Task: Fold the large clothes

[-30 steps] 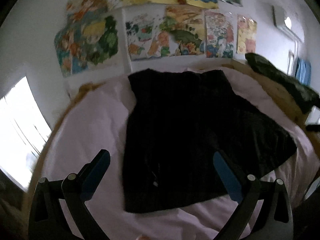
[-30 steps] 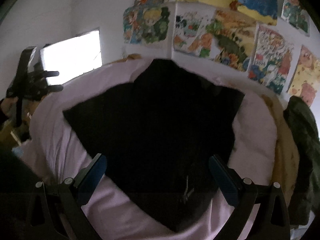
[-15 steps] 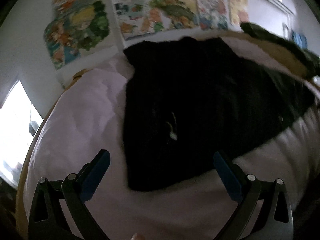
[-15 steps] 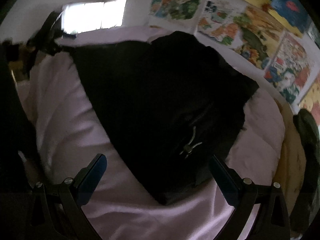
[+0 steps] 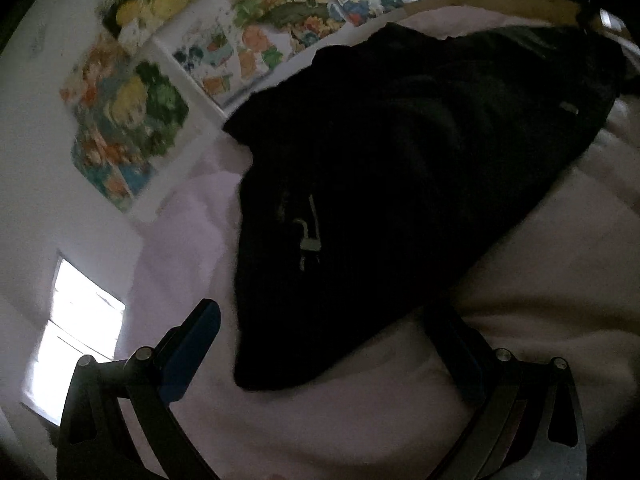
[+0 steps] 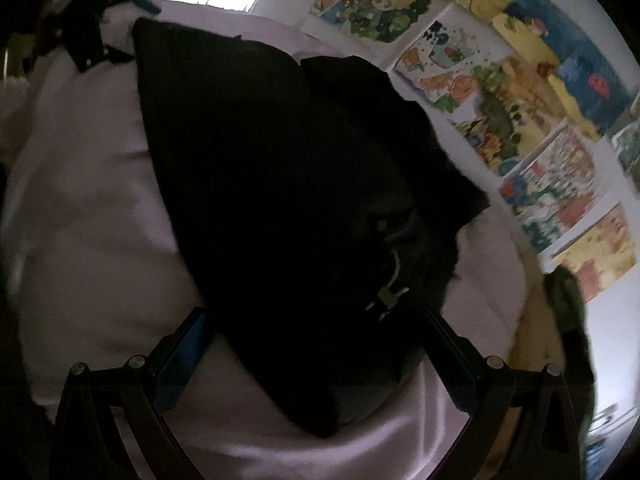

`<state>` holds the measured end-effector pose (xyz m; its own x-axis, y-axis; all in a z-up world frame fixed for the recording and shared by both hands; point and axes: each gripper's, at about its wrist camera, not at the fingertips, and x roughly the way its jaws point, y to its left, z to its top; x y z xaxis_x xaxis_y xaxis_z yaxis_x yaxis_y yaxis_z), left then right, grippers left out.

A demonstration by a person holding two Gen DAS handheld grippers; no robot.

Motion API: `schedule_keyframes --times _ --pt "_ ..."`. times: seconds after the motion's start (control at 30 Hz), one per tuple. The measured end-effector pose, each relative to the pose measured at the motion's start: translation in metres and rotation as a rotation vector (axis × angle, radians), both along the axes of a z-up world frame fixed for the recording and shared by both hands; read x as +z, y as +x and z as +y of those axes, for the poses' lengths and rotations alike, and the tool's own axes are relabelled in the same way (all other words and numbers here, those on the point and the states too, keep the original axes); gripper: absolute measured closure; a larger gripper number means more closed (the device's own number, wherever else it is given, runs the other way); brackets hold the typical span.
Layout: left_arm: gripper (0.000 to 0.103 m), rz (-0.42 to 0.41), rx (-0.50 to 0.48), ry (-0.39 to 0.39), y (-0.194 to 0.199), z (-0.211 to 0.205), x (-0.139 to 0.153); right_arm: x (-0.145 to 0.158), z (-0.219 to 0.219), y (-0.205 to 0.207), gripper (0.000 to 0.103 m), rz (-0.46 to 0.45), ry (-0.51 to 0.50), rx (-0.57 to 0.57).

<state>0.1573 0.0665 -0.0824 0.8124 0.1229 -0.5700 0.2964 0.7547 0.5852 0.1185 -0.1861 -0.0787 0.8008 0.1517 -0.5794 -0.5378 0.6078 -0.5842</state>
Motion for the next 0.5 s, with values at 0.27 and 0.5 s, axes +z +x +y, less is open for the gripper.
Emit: schedule_keyframes --times 0.27,0.5 --pt "0.001 -0.12 0.057 0.086 0.009 0.004 -0.012 -0.018 0.014 0.0 0.0 -0.212 -0.159 -0.071" --pt "0.001 -0.205 0.079 0.183 0.016 -0.001 -0.011 -0.022 0.02 -0.009 0.001 -0.339 -0.221 -0.035"
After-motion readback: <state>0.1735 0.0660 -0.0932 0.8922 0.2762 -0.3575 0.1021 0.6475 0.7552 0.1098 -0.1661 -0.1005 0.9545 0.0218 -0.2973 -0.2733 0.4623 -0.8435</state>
